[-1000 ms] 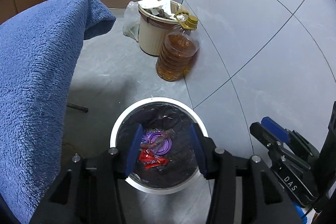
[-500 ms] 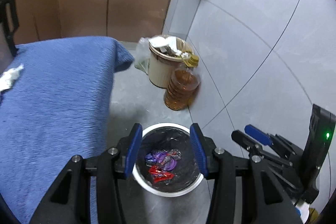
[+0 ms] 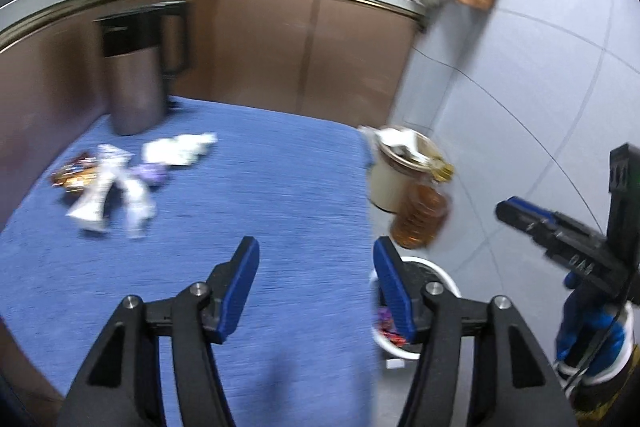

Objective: Collect trash

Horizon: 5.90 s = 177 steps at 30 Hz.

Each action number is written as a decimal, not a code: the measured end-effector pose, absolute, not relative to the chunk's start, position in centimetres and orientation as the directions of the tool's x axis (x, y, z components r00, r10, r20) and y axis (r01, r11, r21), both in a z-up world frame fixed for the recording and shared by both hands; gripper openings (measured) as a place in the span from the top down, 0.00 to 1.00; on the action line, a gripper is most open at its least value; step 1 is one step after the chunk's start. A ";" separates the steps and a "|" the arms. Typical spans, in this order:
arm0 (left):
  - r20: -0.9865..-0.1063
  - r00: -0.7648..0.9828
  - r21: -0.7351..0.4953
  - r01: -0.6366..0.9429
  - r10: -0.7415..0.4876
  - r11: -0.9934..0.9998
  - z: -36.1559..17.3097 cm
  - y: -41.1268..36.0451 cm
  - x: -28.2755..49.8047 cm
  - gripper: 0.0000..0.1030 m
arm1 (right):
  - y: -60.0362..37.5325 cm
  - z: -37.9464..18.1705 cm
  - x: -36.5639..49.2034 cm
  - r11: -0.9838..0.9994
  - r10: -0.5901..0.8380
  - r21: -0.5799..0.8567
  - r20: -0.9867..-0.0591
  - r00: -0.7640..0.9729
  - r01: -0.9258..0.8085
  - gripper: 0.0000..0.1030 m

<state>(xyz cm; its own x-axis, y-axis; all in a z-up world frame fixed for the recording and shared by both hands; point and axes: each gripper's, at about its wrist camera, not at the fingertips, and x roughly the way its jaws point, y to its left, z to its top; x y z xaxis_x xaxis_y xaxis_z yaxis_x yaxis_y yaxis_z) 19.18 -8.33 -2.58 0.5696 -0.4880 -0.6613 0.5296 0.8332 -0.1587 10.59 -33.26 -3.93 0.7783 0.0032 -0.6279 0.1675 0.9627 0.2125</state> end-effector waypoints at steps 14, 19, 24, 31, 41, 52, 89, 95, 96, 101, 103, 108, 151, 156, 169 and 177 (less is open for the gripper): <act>-0.724 0.626 -0.139 0.280 -0.290 0.950 -5.4 8.5 30.0 0.44 | -19.1 -2.7 24.7 0.937 0.346 0.282 -0.654 0.673 -0.207 0.59; -0.778 0.580 -0.082 0.288 -0.242 0.954 -7.8 8.6 35.8 0.44 | -14.7 -6.7 31.5 0.907 0.420 0.327 -0.703 0.574 -0.265 0.59; -0.816 0.522 -0.069 0.338 -0.248 0.939 -10.0 7.7 39.4 0.44 | -12.0 -10.6 36.1 0.895 0.445 0.348 -0.745 0.496 -0.280 0.59; -0.849 0.489 0.025 0.421 -0.203 0.907 -11.8 5.7 40.7 0.44 | -10.2 -13.2 40.2 0.865 0.500 0.403 -0.747 0.439 -0.298 0.59; -0.871 0.470 0.075 0.422 -0.147 0.903 -14.5 4.9 41.6 0.51 | -8.9 -16.4 43.2 0.823 0.567 0.500 -0.743 0.355 -0.269 0.59; -0.836 0.498 -0.015 0.399 -0.231 0.917 -12.8 5.2 37.7 0.51 | -11.3 -14.9 40.6 0.800 0.598 0.550 -0.697 0.396 -0.241 0.70; -0.674 0.415 -0.430 0.452 -0.611 0.781 -4.2 -3.5 18.7 0.52 | -33.5 -8.3 10.8 0.880 0.328 0.472 -0.681 0.654 0.050 0.70; -0.709 0.288 -0.419 0.563 -0.644 0.713 -5.7 -12.1 18.0 0.52 | -39.5 -12.5 8.4 0.876 0.202 0.428 -0.745 0.636 0.223 0.70; -0.719 0.263 -0.415 0.580 -0.643 0.701 -6.3 -13.9 17.9 0.51 | -40.4 -13.6 8.2 0.874 0.180 0.415 -0.761 0.624 0.254 0.70; -0.766 0.164 -0.397 0.640 -0.621 0.658 -9.3 -20.6 17.1 0.52 | -43.5 -17.8 7.6 0.846 0.152 0.405 -0.806 0.572 0.346 0.70; -0.786 0.132 -0.386 0.659 -0.604 0.646 -10.7 -23.2 17.0 0.51 | -44.6 -19.8 7.4 0.826 0.157 0.414 -0.820 0.550 0.382 0.70; -0.817 0.100 -0.356 0.686 -0.567 0.634 -13.2 -27.5 17.1 0.51 | -46.1 -22.9 7.5 0.803 0.157 0.409 -0.846 0.509 0.433 0.67; -0.787 0.372 -0.200 0.602 -0.493 0.773 -13.4 -17.0 21.0 0.50 | -26.6 -45.1 5.8 0.799 0.600 0.598 -0.782 -0.171 0.065 0.52; -0.760 0.423 -0.212 0.556 -0.494 0.804 -12.5 -13.7 22.2 0.50 | -23.9 -50.4 5.6 0.796 0.593 0.600 -0.748 -0.300 0.077 0.52; -0.745 0.658 -0.066 0.086 -0.106 0.994 -12.1 13.1 12.9 0.50 | -21.7 -51.5 6.0 0.857 0.453 0.515 -0.772 -0.446 -0.020 0.52; -0.922 0.386 -0.029 -0.139 0.027 0.990 -29.9 27.1 5.9 0.50 | -20.5 -49.0 5.4 0.929 0.254 0.352 -0.830 -0.496 -0.113 0.51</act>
<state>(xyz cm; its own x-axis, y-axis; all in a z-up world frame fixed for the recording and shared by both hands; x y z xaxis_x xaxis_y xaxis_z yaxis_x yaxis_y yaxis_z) 5.95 27.07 -29.94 0.3860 0.0271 -0.9221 -0.1393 0.9898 -0.0292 5.43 -20.48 -49.04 -0.4965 0.2542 -0.8300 -0.1126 0.9293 0.3519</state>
